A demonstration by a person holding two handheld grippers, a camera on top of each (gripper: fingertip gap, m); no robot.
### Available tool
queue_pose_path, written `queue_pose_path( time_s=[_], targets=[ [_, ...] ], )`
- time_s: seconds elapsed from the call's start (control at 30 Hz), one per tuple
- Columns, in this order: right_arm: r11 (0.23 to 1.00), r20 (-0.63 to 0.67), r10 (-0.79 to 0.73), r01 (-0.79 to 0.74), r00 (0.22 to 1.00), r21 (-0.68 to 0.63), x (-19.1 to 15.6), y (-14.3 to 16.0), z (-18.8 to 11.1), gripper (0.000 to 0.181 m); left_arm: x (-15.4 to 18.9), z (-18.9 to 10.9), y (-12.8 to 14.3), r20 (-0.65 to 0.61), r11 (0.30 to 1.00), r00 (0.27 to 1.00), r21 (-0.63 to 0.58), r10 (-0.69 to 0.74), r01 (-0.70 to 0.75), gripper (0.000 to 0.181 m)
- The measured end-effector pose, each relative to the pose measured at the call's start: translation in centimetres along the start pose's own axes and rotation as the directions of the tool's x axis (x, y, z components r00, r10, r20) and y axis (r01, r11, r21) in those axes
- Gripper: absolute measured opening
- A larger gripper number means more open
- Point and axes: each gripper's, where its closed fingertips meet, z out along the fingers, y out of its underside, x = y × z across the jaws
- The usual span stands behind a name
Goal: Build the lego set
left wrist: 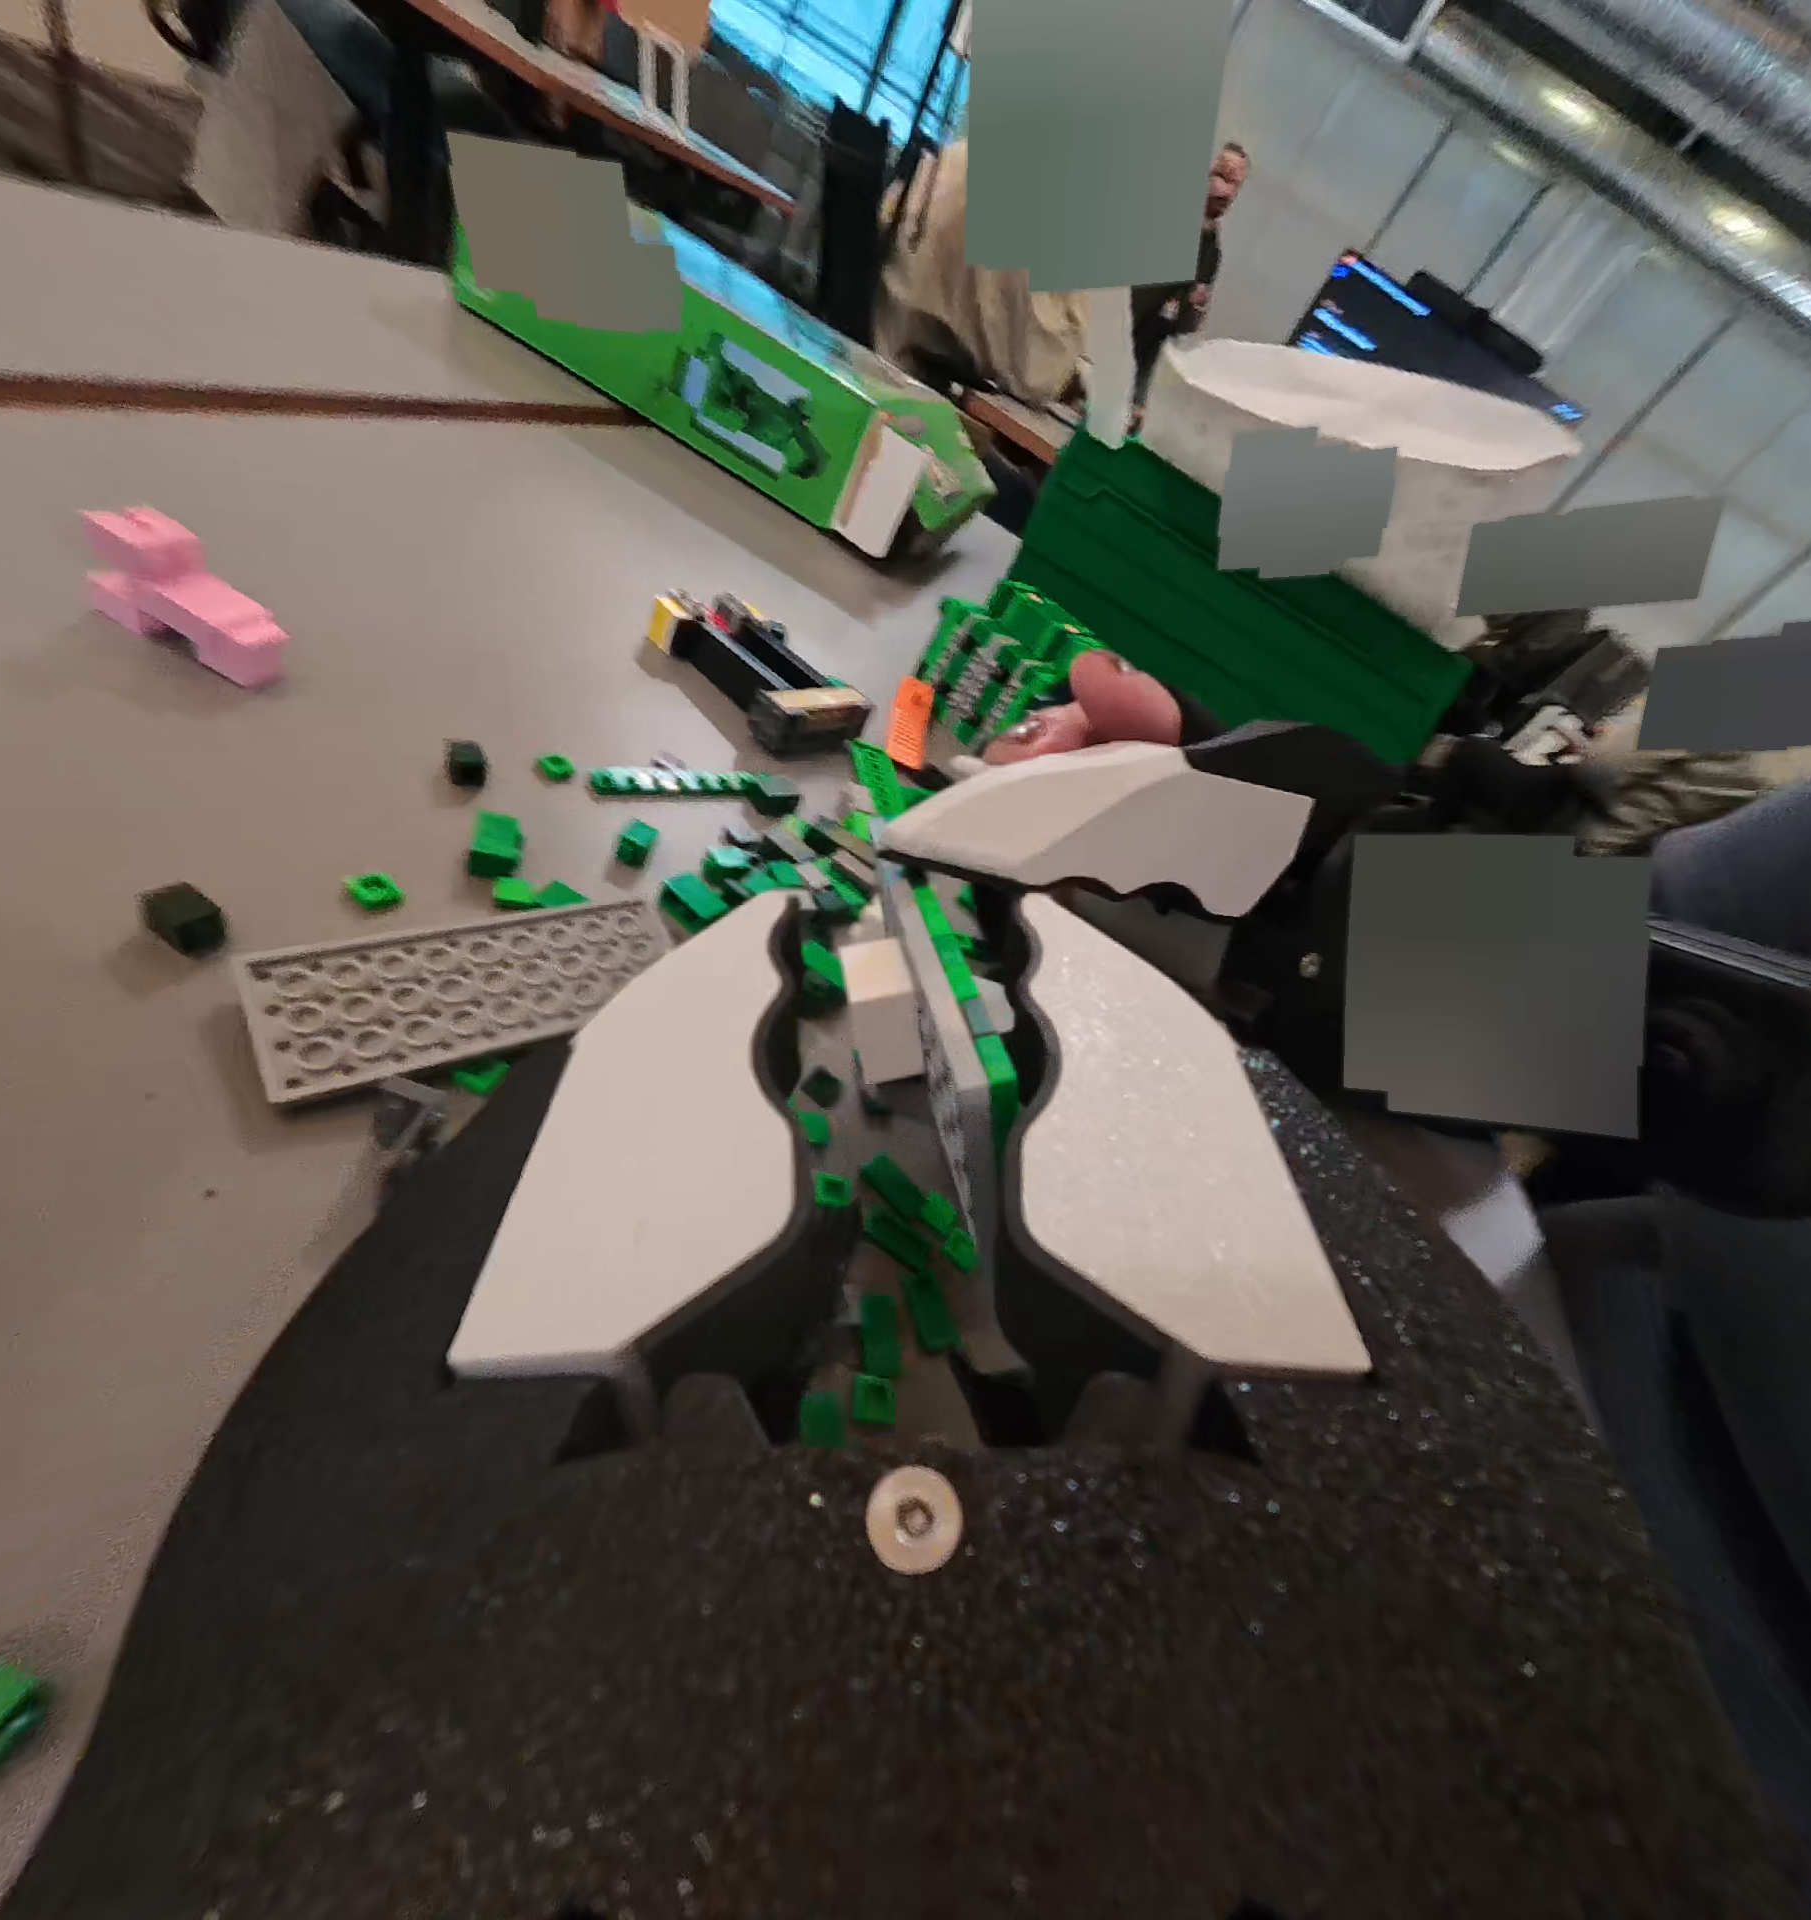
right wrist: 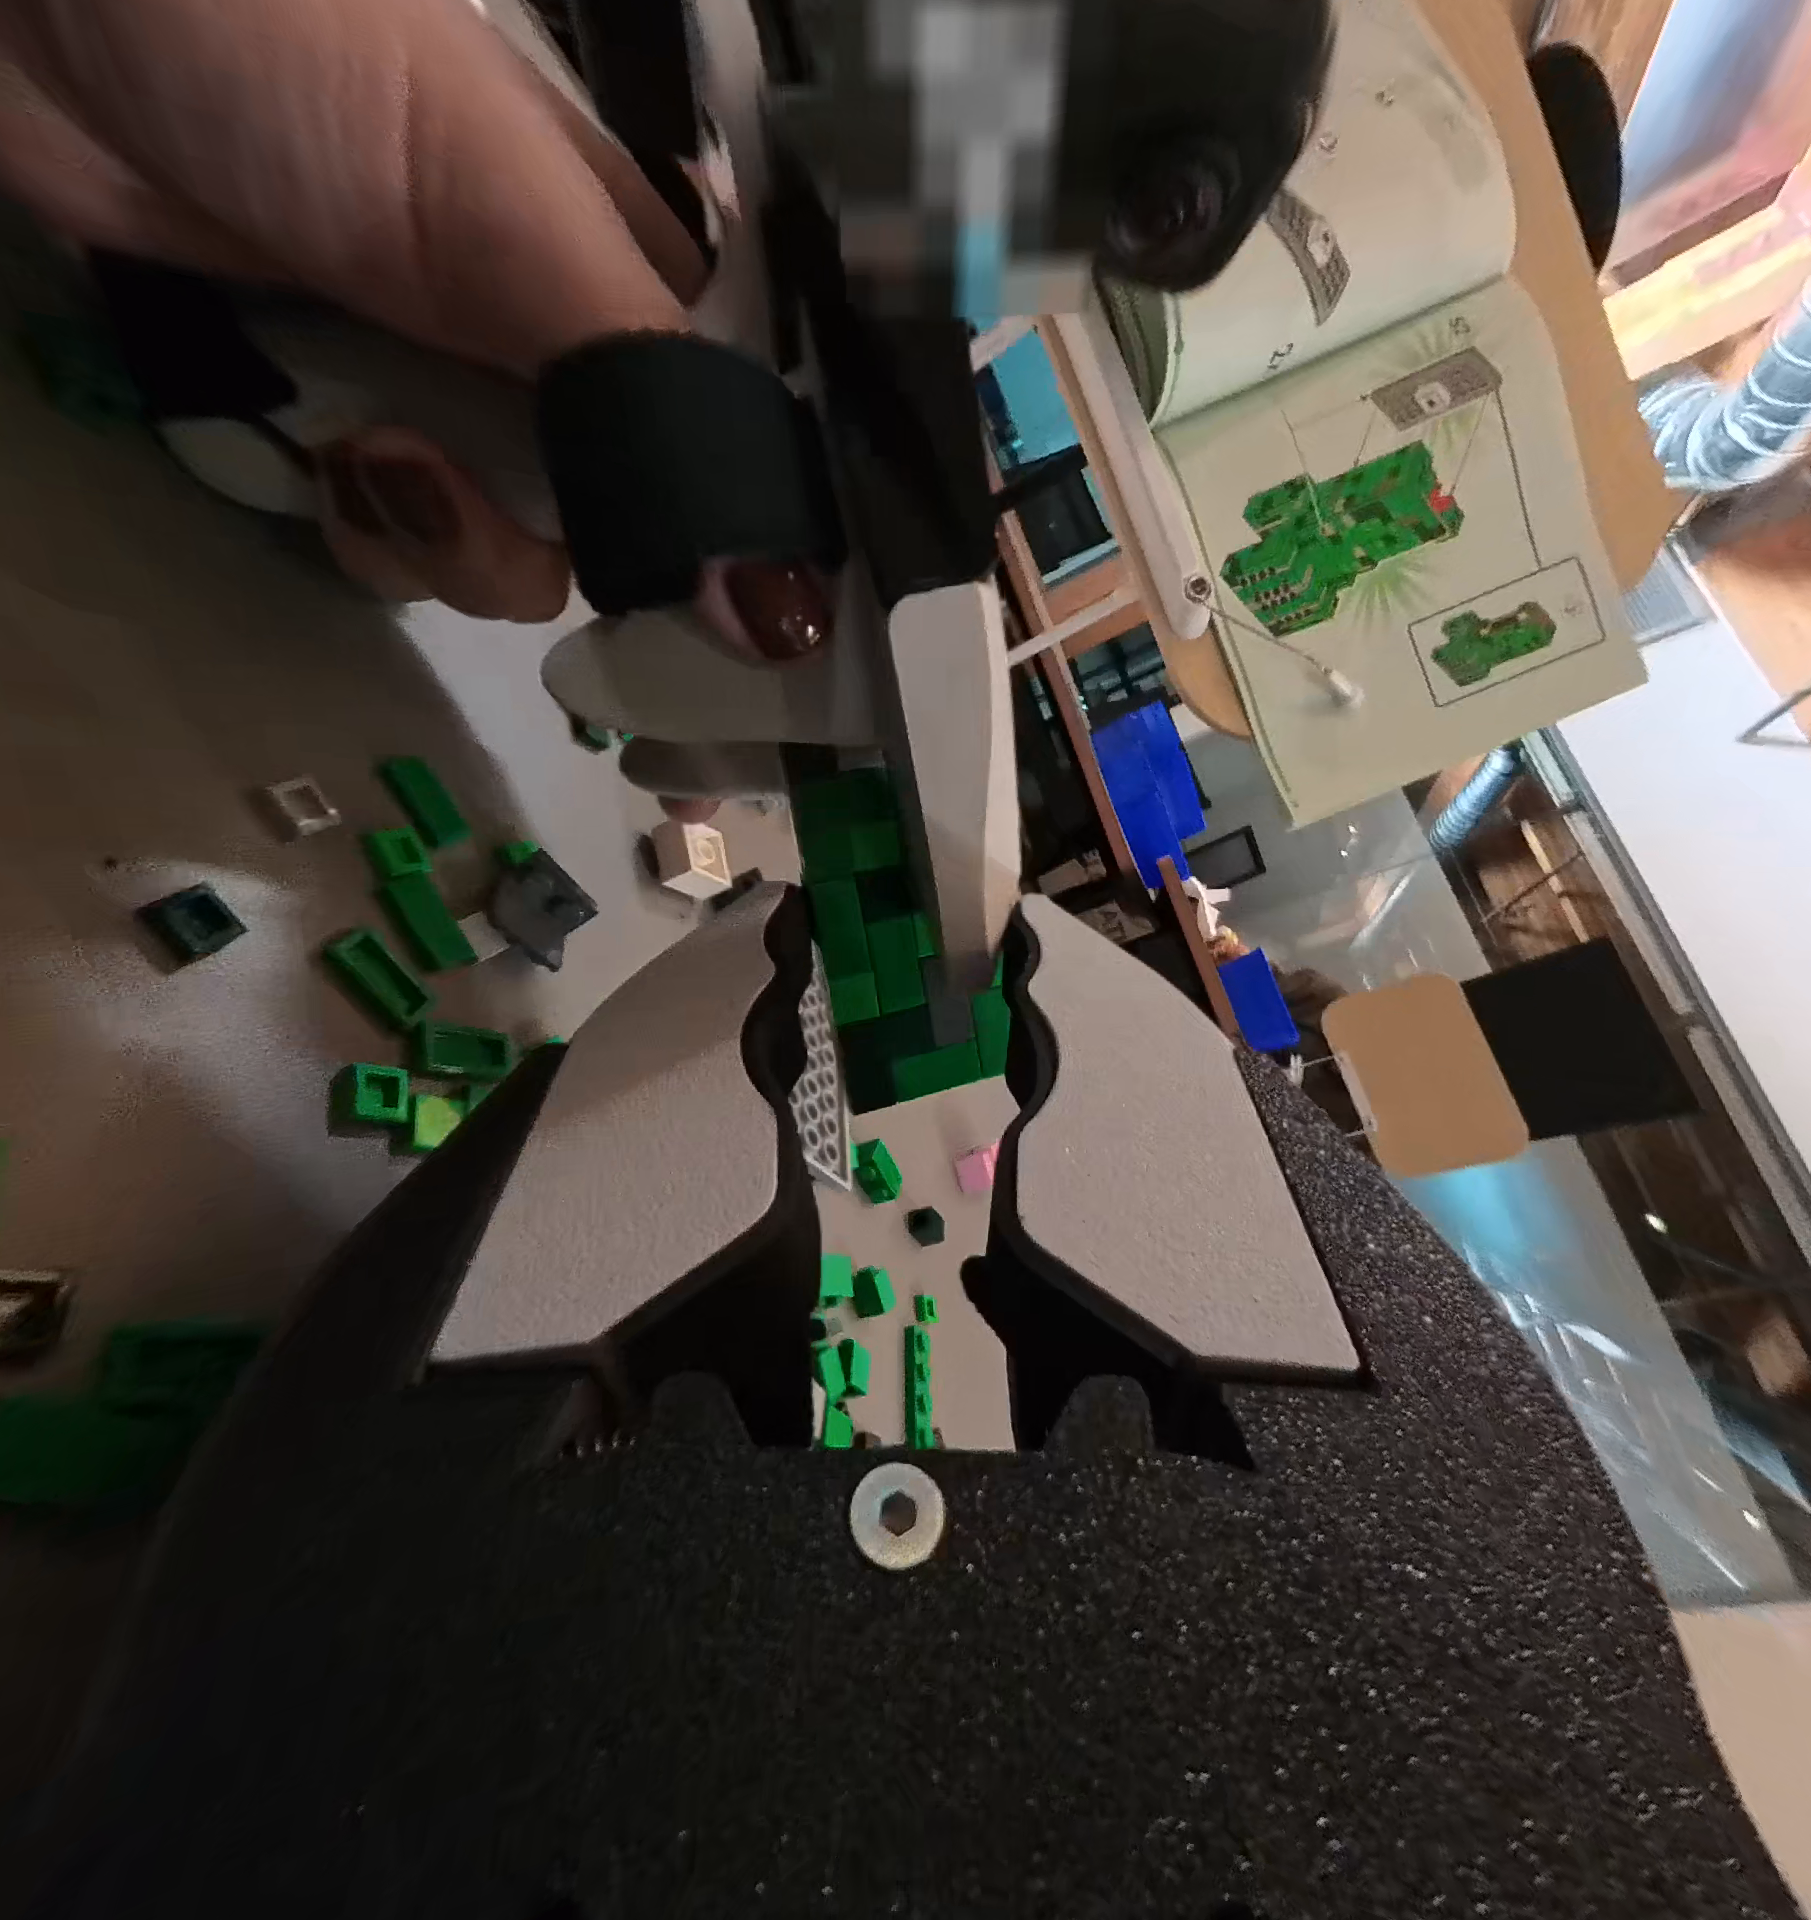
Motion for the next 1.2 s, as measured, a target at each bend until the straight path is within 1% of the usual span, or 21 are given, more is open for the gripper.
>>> queue_pose_path(
  time_s=[0.03,0.07,0.1,0.13,0.17,0.2,0.23,0.3,0.43,0.57,0.67,0.73,0.8,0.87,0.9,0.97,1.1,1.2],
  targets=[
    [1.000,0.017,0.009,-0.009,1.000,0.003,-0.2,0.1,0.0,0.034,0.3,0.1,0.3,-0.040,0.999,0.998,-0.020,-0.042,0.042,0.031],
    [1.000,0.033,0.019,-0.019,0.999,0.010,-0.4,0.1,0.0,0.034,0.3,0.2,0.6,-0.063,0.996,0.994,-0.038,-0.086,0.083,0.030],
    [0.999,0.043,0.029,-0.029,0.999,0.021,-0.5,0.0,-0.1,0.034,0.4,0.2,0.7,-0.081,0.992,0.990,-0.049,-0.118,0.114,0.030],
    [0.999,0.043,0.036,-0.038,0.998,0.034,-0.4,-0.1,-0.2,0.034,0.3,0.1,0.8,-0.085,0.989,0.987,-0.055,-0.139,0.135,0.026],
    [0.998,0.034,0.039,-0.040,0.999,0.047,-0.2,-0.3,-0.3,0.035,0.1,0.0,0.8,-0.079,0.987,0.985,-0.051,-0.154,0.151,0.019],
    [0.998,0.018,0.037,-0.038,0.999,0.049,0.0,-0.4,-0.3,0.035,0.3,-0.1,0.6,-0.102,0.986,0.981,-0.042,-0.163,0.160,0.019],
    [0.999,-0.005,0.033,-0.033,0.999,0.037,0.3,-0.3,-0.2,0.041,0.3,-0.1,0.5,-0.102,0.985,0.980,-0.037,-0.171,0.168,0.018],
    [1.000,-0.022,0.030,-0.030,0.999,-0.008,0.6,0.3,0.1,0.054,-0.2,-0.1,0.7,-0.060,0.984,0.982,-0.043,-0.177,0.174,0.018],
    [0.991,0.011,0.049,-0.047,0.999,-0.124,0.7,1.5,0.4,0.066,-0.7,0.1,1.3,0.004,0.987,0.990,-0.077,-0.144,0.144,0.017],
    [0.974,0.109,0.131,-0.107,0.985,-0.202,0.1,2.7,0.3,0.065,-0.8,0.0,1.0,0.033,0.992,0.994,-0.060,-0.106,0.108,0.017],
    [0.964,0.142,0.109,-0.070,0.984,-0.255,-0.4,3.5,0.3,0.063,0.0,0.0,0.5,0.007,0.995,0.996,-0.046,-0.094,0.094,0.017],
    [0.967,0.143,0.087,-0.049,0.986,-0.250,-0.6,3.2,0.4,0.058,0.4,0.1,0.5,0.007,0.996,0.998,-0.052,-0.070,0.071,0.017],
    [0.968,0.142,0.078,-0.041,0.987,-0.246,-0.6,2.9,0.4,0.053,0.3,0.3,0.8,0.040,0.996,0.999,-0.084,-0.032,0.036,0.017],
    [0.966,0.123,0.063,-0.030,0.990,-0.256,-0.4,3.0,0.5,0.040,0.4,0.4,1.0,0.051,0.995,0.999,-0.101,-0.012,0.017,0.017],
    [0.966,0.122,0.057,-0.024,0.991,-0.256,-0.4,3.0,0.5,0.040,0.4,0.4,1.0,0.057,0.995,0.998,-0.103,-0.010,0.016,0.017],
    [0.966,0.116,0.042,-0.011,0.992,-0.258,-0.4,3.0,0.5,0.039,0.3,0.3,1.0,0.057,0.993,0.997,-0.106,-0.051,0.057,0.017],
    [0.946,0.045,-0.157,0.164,0.987,-0.279,0.3,2.7,0.8,0.034,0.0,0.1,0.7,-0.009,0.972,0.973,-0.048,-0.233,0.232,0.017],
    [0.932,0.007,-0.232,0.224,0.973,-0.284,0.5,2.7,1.0,0.034,-0.4,0.0,0.8,-0.008,0.958,0.958,-0.038,-0.286,0.285,0.017]
  ],
)
